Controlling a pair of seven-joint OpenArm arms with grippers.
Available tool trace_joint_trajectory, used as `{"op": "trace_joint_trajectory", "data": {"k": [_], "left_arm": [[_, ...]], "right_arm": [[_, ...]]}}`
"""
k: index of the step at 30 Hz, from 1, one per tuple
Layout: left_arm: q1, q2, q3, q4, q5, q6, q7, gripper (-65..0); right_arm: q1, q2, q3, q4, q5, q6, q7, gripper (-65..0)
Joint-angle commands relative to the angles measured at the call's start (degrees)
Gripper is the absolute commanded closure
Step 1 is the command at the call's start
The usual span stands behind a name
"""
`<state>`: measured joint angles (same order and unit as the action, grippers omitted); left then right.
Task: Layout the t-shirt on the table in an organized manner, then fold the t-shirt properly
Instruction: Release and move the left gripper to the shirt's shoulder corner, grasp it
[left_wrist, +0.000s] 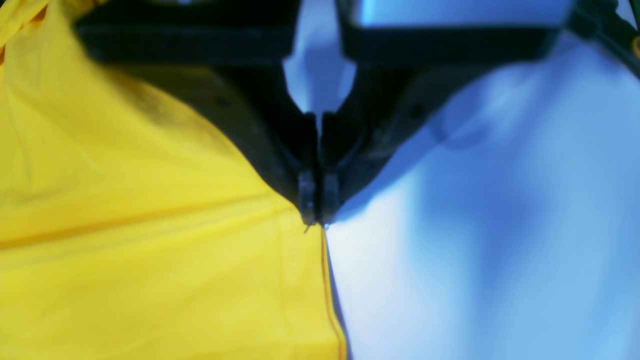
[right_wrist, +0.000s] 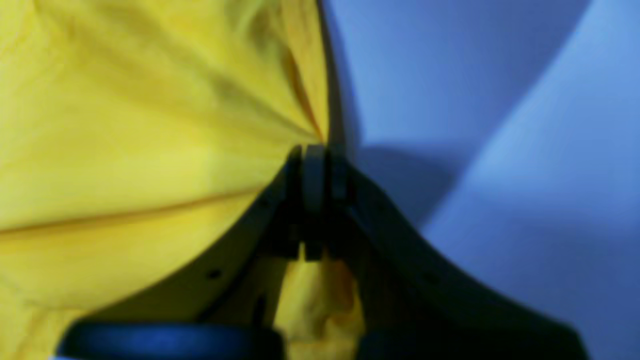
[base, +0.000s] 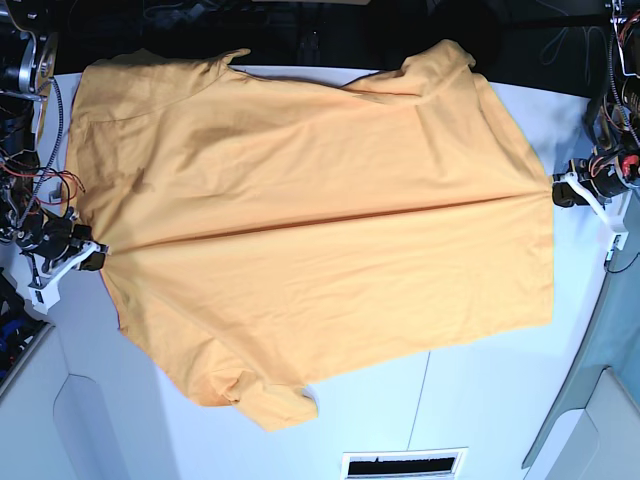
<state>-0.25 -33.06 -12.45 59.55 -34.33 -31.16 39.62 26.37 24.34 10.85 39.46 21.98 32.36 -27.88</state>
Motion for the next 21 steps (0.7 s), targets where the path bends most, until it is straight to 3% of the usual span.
{"op": "trace_joint_trajectory", "data": {"k": [1,2,6,8,10,12,17,20,21], "left_arm": [[-1.7,-0.9,1.0,0.5,1.1,0.0,0.0,0.0],[-2.7,-1.0,2.3,0.5,1.8,0.0,0.0,0.0],[-6.7,-1.7,7.0,0.5,2.1,0.1,0.2,0.0],[-8.2,-2.2,7.5,0.5,1.3,0.6,0.7,-1.3],[-9.4,-3.1,7.5,0.5,-1.3,0.7,2.3,-13.6],[-10.0,-4.7,7.5,0.5,-4.7,-0.2,4.5,-19.6],[-8.0,-9.0,7.5,5.3,-16.6,-8.0,8.2,-19.6],[-3.8,-10.8,7.5,11.7,-21.5,-8.8,10.4,-19.5],[-2.1,-11.0,7.5,13.9,-22.3,-8.8,11.1,-19.3]], "right_arm": [[1.6,1.4,0.2,0.8,2.1,0.0,1.3,0.0],[1.6,1.4,0.2,0.9,3.5,0.0,1.3,0.0],[1.6,1.4,0.2,1.7,6.1,0.0,1.0,-19.2],[1.5,1.4,0.2,2.9,6.1,0.0,0.0,-23.2],[1.5,1.4,0.2,5.0,6.1,0.0,-2.8,-23.2],[1.5,1.4,0.3,8.0,6.1,-0.2,-6.4,-23.2],[1.5,1.4,1.6,16.5,7.7,-0.7,-15.2,-23.2],[1.3,1.4,2.7,20.0,11.9,-0.7,-20.4,-22.2],[1.3,1.4,3.0,20.6,13.3,-0.7,-22.1,-18.7]]}}
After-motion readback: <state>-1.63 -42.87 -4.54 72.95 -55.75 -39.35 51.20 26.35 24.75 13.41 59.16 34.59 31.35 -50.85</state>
